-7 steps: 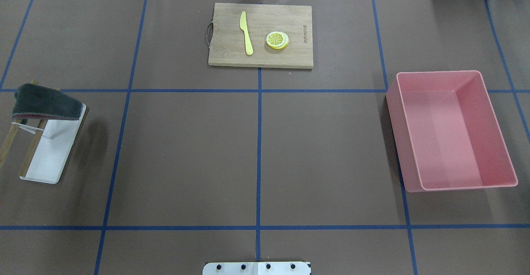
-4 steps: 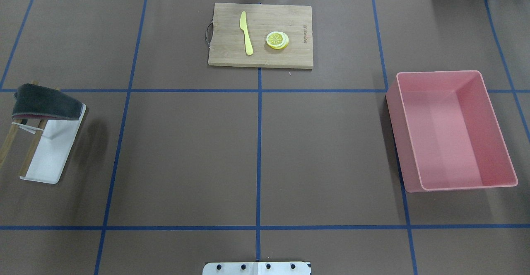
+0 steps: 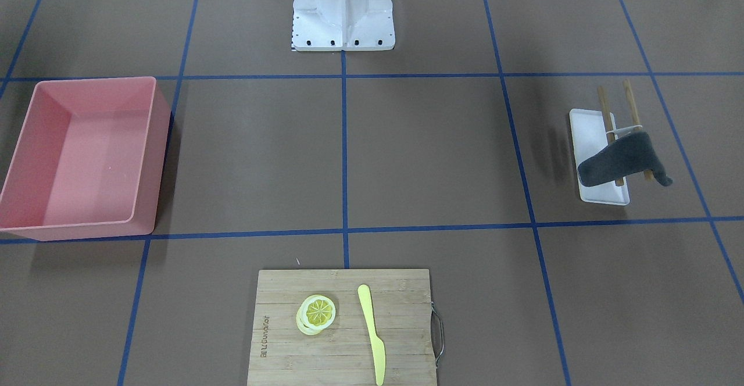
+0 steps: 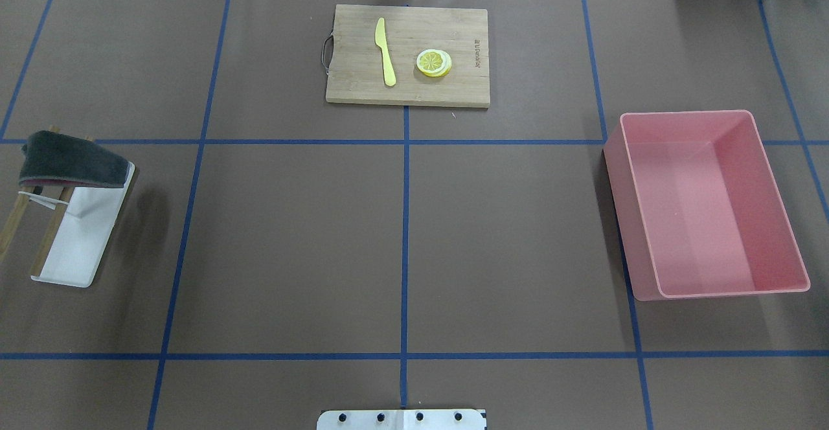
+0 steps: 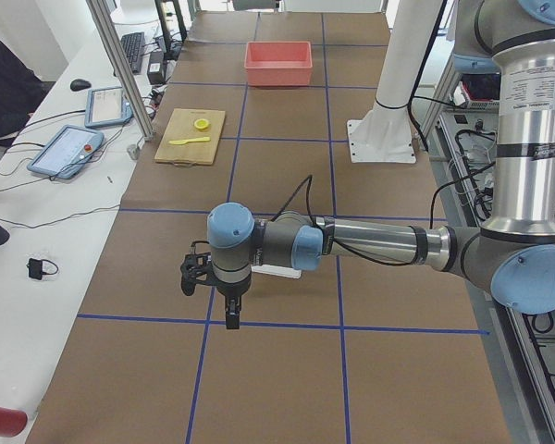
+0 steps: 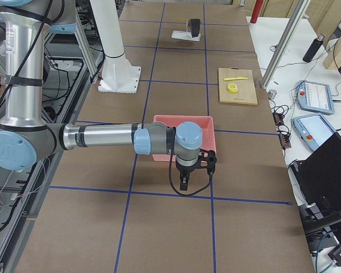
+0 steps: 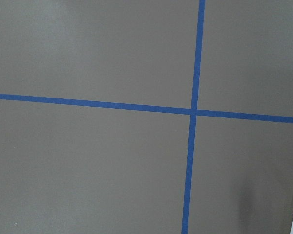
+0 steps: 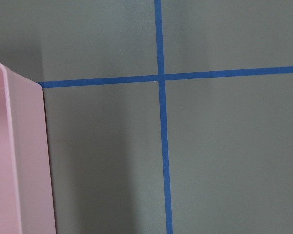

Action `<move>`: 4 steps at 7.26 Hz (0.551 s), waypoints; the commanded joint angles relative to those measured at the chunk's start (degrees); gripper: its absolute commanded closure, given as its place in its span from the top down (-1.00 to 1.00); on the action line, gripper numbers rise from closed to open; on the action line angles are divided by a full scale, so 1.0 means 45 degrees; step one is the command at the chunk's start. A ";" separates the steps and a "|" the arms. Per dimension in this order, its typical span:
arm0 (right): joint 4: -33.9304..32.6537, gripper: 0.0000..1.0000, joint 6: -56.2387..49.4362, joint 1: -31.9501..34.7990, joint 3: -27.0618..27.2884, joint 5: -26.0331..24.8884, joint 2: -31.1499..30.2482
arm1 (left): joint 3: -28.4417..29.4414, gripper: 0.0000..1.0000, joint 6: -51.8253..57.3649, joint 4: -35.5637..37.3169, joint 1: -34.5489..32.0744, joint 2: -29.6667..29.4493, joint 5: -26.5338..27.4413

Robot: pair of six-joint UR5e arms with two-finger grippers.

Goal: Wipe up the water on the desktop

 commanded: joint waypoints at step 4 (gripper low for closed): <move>0.0003 1.00 0.0124 -0.0019 0.0402 -0.0195 0.0735 | -0.0121 0.97 0.0008 -0.0183 0.0110 -0.0699 -0.0020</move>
